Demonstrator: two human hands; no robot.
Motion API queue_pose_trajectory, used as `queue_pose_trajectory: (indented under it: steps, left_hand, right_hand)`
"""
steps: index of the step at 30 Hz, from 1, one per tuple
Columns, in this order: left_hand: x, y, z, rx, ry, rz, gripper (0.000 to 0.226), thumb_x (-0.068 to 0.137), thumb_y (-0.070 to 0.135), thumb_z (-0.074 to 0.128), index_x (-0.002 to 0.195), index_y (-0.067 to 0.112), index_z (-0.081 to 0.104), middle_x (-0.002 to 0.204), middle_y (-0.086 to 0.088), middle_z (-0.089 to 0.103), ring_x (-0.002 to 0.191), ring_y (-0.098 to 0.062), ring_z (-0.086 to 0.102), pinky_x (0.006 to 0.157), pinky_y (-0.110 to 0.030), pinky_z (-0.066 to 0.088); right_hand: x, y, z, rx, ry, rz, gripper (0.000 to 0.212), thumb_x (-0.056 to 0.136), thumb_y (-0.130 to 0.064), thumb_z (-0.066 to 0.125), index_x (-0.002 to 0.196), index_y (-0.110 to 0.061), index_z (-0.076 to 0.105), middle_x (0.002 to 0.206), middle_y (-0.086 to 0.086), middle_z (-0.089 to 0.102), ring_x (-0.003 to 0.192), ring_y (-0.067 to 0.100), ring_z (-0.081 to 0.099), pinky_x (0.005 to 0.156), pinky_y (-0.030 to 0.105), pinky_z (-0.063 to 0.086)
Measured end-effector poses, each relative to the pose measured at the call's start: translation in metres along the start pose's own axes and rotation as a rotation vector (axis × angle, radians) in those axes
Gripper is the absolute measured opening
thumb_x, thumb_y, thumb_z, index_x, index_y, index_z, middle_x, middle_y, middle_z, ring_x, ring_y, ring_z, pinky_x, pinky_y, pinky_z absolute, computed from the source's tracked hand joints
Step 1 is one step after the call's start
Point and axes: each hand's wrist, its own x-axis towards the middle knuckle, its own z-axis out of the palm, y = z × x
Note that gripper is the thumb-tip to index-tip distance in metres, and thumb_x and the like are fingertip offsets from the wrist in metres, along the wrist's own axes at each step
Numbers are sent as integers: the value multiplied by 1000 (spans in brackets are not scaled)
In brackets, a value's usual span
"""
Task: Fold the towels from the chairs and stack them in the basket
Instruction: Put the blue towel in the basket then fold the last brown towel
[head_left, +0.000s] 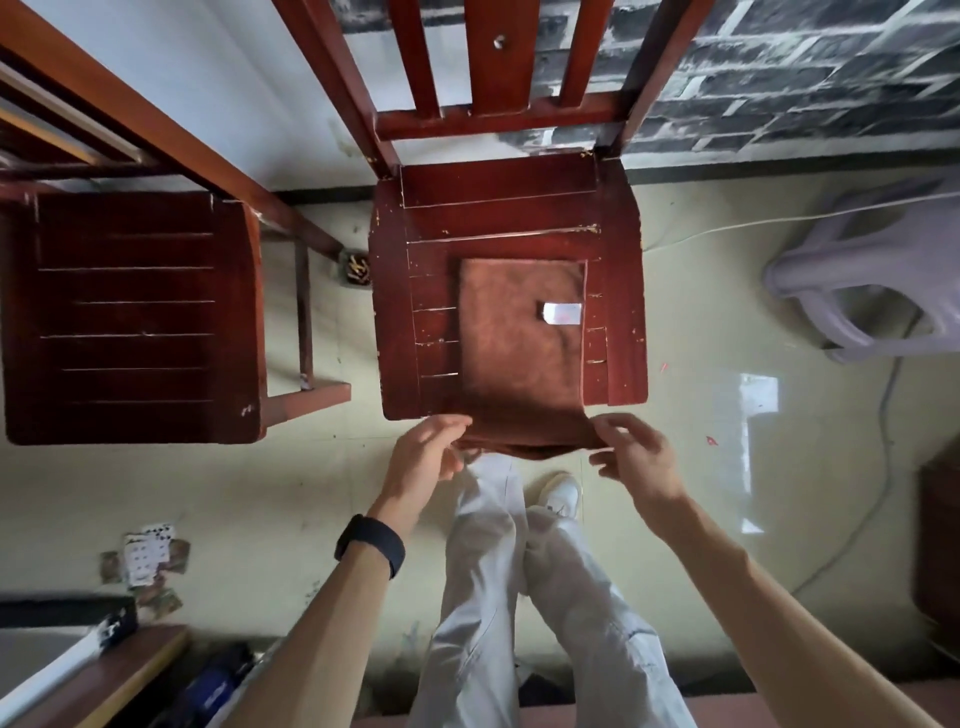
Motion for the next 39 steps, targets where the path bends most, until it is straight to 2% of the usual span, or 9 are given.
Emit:
queue_pose_trajectory:
  steps: [5,8,10,14,18,24,32,36,39]
  left_hand:
    - [54,62,-16,308,-118,147,8,88,27,72,88,20,69,68,5,67,63,-10,57,62,-22,44]
    - [95,84,-10,570,20,303,31,91,45,65,88,15,70,78,5,64,74,-13,60,66,-28,42]
    - [118,94,-1,563,14,282,35,96,48,57,87,16,65,81,4,63,83,-21,62,66,-31,38]
    - [153,103,20,564,129,318,39,102,46,45,102,10,62,104,-12,68,99,-32,61,74,-30,36]
    - [164,105,35,561,214,306,45,104,47,38,108,7,59,113,-16,67,104,-36,61,75,-28,33]
    - [166,106,41,602,273,287,44,105,45,33,105,6,53,110,-21,67,100,-42,62,72,-33,35]
    - [168,107,47,844,390,317,42,106,43,28,110,8,52,99,-21,70,91,-43,66,63,-36,37]
    - [171,103,43,966,481,407,41,104,47,31,112,12,50,98,-14,69,86,-40,66,59,-36,39]
    - [169,93,32,995,554,664,37,100,42,43,119,12,55,114,-13,61,98,-35,60,71,-42,45]
  right_hand:
    - [45,-58,2,-72,-71,-198,13,84,-9,68,93,-16,74,73,-3,70,69,14,63,67,31,48]
    - [86,-75,15,-356,101,-321,21,91,-41,65,94,-21,72,81,-6,70,81,19,66,76,36,53]
    - [108,-82,24,-439,172,-348,27,93,-53,56,94,-27,62,92,-2,69,89,21,65,83,37,53]
    - [135,-93,44,-442,223,-329,32,103,-45,45,108,-15,54,97,-2,61,75,9,59,64,22,44]
    - [152,-94,54,-433,267,-311,35,104,-45,41,109,-12,52,94,0,60,87,27,62,83,40,52]
    - [157,-97,58,-466,326,-343,39,102,-52,39,104,-15,51,94,4,67,89,34,67,83,49,54]
    - [167,-102,60,-657,383,-314,47,100,-61,34,104,-19,53,89,5,67,83,30,64,76,41,53]
    - [171,-103,58,-767,419,-296,49,98,-64,32,96,-18,47,84,5,59,83,34,60,77,43,51]
    - [164,-95,60,-712,535,-452,50,97,-60,40,106,-12,46,99,11,55,92,33,55,83,45,47]
